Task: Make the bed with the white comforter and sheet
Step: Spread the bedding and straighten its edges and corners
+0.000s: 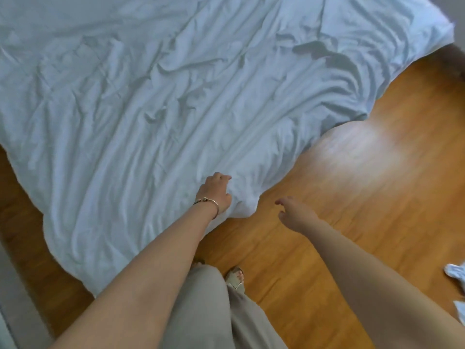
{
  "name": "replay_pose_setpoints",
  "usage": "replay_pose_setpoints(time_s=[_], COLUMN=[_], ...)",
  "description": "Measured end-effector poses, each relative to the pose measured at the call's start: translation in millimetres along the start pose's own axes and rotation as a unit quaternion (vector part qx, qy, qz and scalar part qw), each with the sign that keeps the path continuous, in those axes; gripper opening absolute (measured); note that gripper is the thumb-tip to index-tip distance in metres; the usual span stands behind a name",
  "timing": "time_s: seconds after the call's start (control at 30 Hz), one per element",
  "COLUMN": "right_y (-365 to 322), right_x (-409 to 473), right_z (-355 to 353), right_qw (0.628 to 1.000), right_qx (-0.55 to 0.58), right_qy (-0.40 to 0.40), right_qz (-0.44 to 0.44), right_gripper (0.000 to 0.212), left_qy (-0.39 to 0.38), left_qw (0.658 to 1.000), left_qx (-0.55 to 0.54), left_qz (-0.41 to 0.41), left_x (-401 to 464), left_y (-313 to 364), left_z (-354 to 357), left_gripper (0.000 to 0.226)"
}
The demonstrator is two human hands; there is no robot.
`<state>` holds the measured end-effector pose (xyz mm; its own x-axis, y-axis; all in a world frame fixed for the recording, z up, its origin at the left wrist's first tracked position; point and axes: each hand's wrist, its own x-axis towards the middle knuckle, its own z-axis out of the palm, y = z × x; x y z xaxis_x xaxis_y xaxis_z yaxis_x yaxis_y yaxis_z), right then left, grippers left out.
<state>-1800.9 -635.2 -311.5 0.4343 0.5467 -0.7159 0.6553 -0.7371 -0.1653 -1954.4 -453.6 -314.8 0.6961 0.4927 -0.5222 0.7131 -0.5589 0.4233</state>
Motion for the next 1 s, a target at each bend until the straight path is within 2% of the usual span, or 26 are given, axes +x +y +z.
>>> replay_pose_setpoints(time_s=[0.2, 0.43, 0.5, 0.63, 0.7, 0.83, 0.9, 1.0], right_y=[-1, 7, 18, 38, 49, 68, 75, 93], right_x=[81, 175, 194, 218, 232, 260, 256, 243], right_z=[-104, -174, -185, -209, -223, -252, -263, -266], right_qw=[0.994, 0.99, 0.988, 0.967, 0.954, 0.908, 0.908, 0.902], right_qx=[0.042, -0.002, -0.03, -0.097, -0.159, -0.228, -0.237, -0.259], right_qy=[0.069, 0.057, 0.071, 0.171, 0.17, 0.215, 0.169, 0.123], right_qz=[-0.072, -0.13, -0.137, -0.164, -0.191, -0.278, -0.302, -0.322], right_gripper=[0.045, 0.054, 0.057, 0.056, 0.049, 0.015, 0.016, 0.025], left_qy=[0.029, 0.09, 0.11, 0.18, 0.206, 0.254, 0.242, 0.148], left_qw=[0.999, 0.994, 0.989, 0.956, 0.937, 0.92, 0.919, 0.934], left_qx=[-0.018, -0.047, -0.075, -0.176, -0.212, -0.212, -0.186, -0.174], left_qz=[-0.042, -0.05, -0.062, -0.154, -0.184, -0.21, -0.248, -0.274], left_x=[91, 196, 216, 236, 234, 223, 217, 214], left_y=[45, 99, 114, 131, 138, 158, 173, 191], left_z=[-14, -18, -20, -23, -22, -22, -21, -13], left_gripper=[0.062, 0.051, 0.044, 0.017, 0.015, 0.019, 0.023, 0.025])
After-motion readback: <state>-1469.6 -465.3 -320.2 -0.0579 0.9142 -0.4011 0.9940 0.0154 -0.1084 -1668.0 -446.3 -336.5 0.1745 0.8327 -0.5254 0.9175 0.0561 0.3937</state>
